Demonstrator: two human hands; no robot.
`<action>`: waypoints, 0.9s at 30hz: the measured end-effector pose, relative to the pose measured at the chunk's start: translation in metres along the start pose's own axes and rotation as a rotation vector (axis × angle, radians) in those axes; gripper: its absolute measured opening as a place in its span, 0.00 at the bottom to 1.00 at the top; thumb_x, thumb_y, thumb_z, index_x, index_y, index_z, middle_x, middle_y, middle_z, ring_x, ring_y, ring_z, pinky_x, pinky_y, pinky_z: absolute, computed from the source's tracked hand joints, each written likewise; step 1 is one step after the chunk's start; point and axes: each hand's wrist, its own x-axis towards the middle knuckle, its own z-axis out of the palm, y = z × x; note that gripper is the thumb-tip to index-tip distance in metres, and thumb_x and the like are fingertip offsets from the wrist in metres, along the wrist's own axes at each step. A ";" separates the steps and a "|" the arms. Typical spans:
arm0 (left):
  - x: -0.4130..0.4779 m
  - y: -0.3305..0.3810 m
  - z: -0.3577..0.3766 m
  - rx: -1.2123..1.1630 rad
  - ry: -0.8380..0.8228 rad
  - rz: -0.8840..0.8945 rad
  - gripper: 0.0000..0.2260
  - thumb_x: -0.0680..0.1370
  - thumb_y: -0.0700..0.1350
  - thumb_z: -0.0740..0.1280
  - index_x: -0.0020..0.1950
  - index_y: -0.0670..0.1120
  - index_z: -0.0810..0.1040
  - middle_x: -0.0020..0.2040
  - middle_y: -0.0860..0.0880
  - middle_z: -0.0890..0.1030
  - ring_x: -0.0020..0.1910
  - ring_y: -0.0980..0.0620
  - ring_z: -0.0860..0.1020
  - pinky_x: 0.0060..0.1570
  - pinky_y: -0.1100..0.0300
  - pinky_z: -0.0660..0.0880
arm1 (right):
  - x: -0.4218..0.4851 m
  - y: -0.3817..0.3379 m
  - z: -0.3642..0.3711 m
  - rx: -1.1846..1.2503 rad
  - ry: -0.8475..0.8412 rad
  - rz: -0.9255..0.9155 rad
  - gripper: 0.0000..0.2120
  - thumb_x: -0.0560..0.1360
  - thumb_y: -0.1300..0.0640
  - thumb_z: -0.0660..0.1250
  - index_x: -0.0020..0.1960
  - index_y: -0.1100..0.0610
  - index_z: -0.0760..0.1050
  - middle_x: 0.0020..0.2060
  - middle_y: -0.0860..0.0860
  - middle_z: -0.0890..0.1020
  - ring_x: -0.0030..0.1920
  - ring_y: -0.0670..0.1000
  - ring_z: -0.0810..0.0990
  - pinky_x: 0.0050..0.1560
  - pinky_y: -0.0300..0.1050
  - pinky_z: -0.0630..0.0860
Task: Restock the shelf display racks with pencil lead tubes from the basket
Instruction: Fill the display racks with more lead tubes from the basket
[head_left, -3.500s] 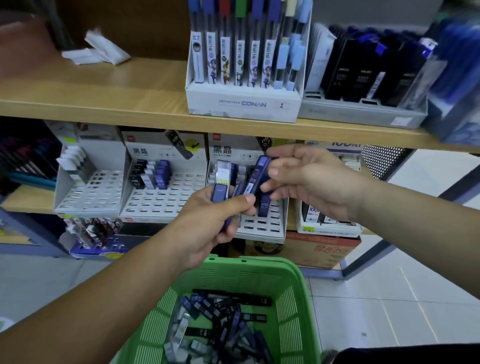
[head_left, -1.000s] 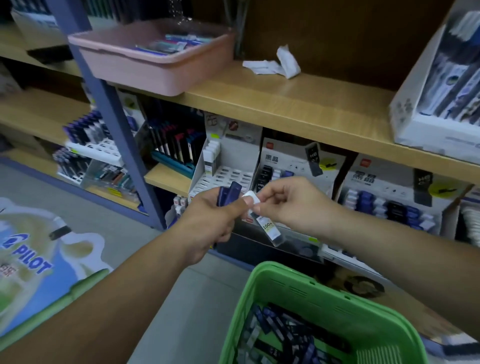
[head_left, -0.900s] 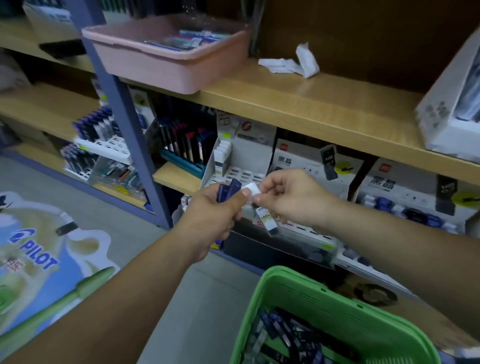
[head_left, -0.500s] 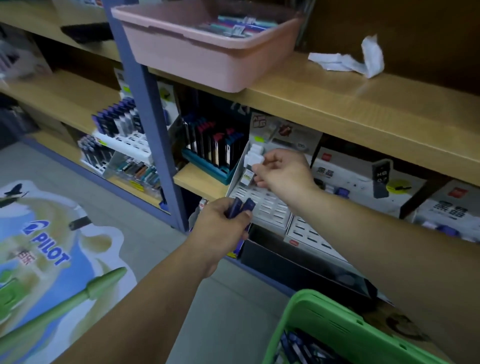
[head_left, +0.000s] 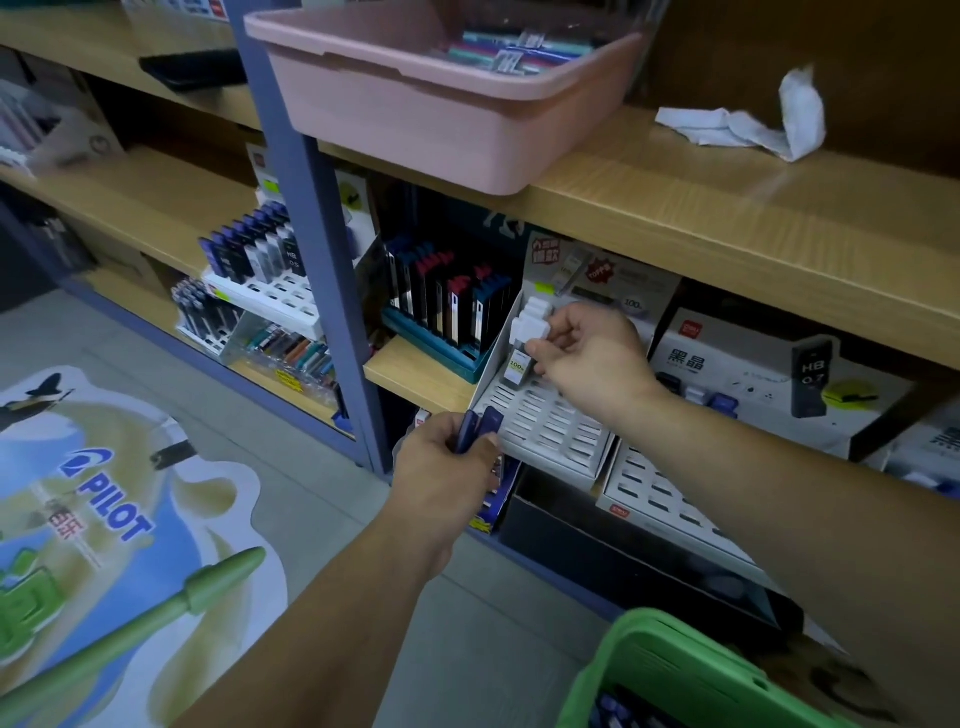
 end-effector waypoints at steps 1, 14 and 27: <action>0.000 0.000 0.000 -0.011 0.007 0.000 0.03 0.82 0.44 0.69 0.55 0.47 0.81 0.39 0.46 0.82 0.33 0.56 0.78 0.28 0.67 0.73 | 0.000 0.000 -0.001 -0.011 -0.008 -0.005 0.07 0.75 0.60 0.75 0.43 0.56 0.77 0.41 0.62 0.83 0.44 0.62 0.85 0.50 0.58 0.83; -0.006 0.007 0.002 -0.080 0.027 0.025 0.04 0.79 0.44 0.74 0.51 0.45 0.81 0.33 0.47 0.80 0.29 0.54 0.76 0.26 0.63 0.72 | -0.003 -0.009 0.006 -0.181 -0.033 0.014 0.11 0.73 0.55 0.79 0.42 0.61 0.81 0.33 0.49 0.80 0.33 0.47 0.77 0.40 0.41 0.77; -0.040 0.031 0.036 -0.072 -0.408 0.007 0.11 0.83 0.47 0.68 0.57 0.40 0.84 0.40 0.43 0.83 0.33 0.53 0.77 0.29 0.62 0.69 | -0.095 -0.003 -0.117 -0.109 -0.552 0.024 0.12 0.74 0.64 0.77 0.56 0.55 0.84 0.40 0.49 0.85 0.39 0.47 0.83 0.44 0.43 0.81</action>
